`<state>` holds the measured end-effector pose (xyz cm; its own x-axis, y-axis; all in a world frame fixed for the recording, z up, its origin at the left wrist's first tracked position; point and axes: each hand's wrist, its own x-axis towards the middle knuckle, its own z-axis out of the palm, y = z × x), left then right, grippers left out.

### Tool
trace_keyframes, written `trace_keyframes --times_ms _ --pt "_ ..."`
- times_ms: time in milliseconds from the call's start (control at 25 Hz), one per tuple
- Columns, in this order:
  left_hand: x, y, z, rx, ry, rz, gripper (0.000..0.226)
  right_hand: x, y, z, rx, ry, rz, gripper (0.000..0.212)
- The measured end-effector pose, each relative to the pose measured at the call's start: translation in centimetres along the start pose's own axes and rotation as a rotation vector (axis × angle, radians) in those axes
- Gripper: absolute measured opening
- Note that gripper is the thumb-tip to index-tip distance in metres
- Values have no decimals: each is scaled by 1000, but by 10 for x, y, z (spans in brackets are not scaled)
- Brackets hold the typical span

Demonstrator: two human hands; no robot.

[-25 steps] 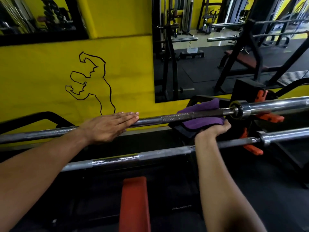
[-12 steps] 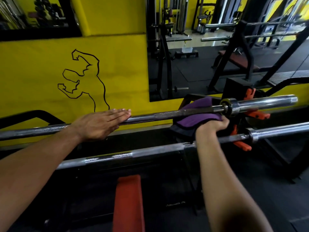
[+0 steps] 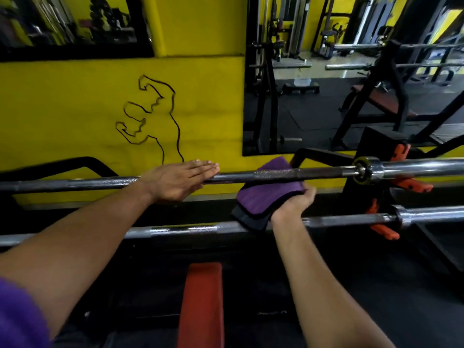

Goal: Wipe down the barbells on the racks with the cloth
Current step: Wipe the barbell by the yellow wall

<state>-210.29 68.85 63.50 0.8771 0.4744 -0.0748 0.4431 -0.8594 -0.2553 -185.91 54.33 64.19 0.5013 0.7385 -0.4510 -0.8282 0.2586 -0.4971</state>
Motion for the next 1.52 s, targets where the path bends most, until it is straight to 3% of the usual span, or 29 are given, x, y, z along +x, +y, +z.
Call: trace_keyframes --times_ms 160,240,360,480,560,680,760,800,920,1000,1080,1240,1400,1440,1520 --pt "0 8 -12 1 44 -8 63 -8 27 -14 -221 -46 127 21" --pt "-10 15 -10 -25 81 -95 60 -27 18 -21 -319 -116 137 21" --pt "-55 9 2 -78 251 -317 67 -40 -5 -20 -331 -163 6 26" --pt "-108 -20 23 -140 302 -696 81 -42 -9 -1 -390 -251 -278 29" --pt "-118 -31 30 -157 302 -876 78 -32 -1 10 -732 -422 -597 26" --pt "-111 -31 40 -131 366 -917 75 14 22 6 -1549 -676 -1098 39" --pt "-113 -34 44 -143 383 -885 77 44 36 0 -2014 -637 -1368 46" --pt "-115 -37 44 -143 377 -864 76 49 39 1 -2109 -599 -1424 47" --pt "-113 -45 46 -109 379 -841 68 46 38 27 -2166 -491 -1375 47" --pt "-111 -44 50 -85 397 -856 65 41 38 56 -2220 -443 -1133 53" --pt "-111 -44 52 -70 425 -857 67 32 62 83 -2244 -534 -938 57" --pt "-111 -43 53 -64 460 -860 68 16 127 64 -2266 -853 -1359 58" --pt "-112 -42 56 -56 481 -874 66 55 69 16 -2175 -1169 -1660 87" --pt "-111 -43 57 -62 484 -881 67 61 50 13 -2160 -1209 -1647 84" --pt "-108 -42 59 -55 497 -879 64 61 26 25 -2221 -1066 -1482 64"
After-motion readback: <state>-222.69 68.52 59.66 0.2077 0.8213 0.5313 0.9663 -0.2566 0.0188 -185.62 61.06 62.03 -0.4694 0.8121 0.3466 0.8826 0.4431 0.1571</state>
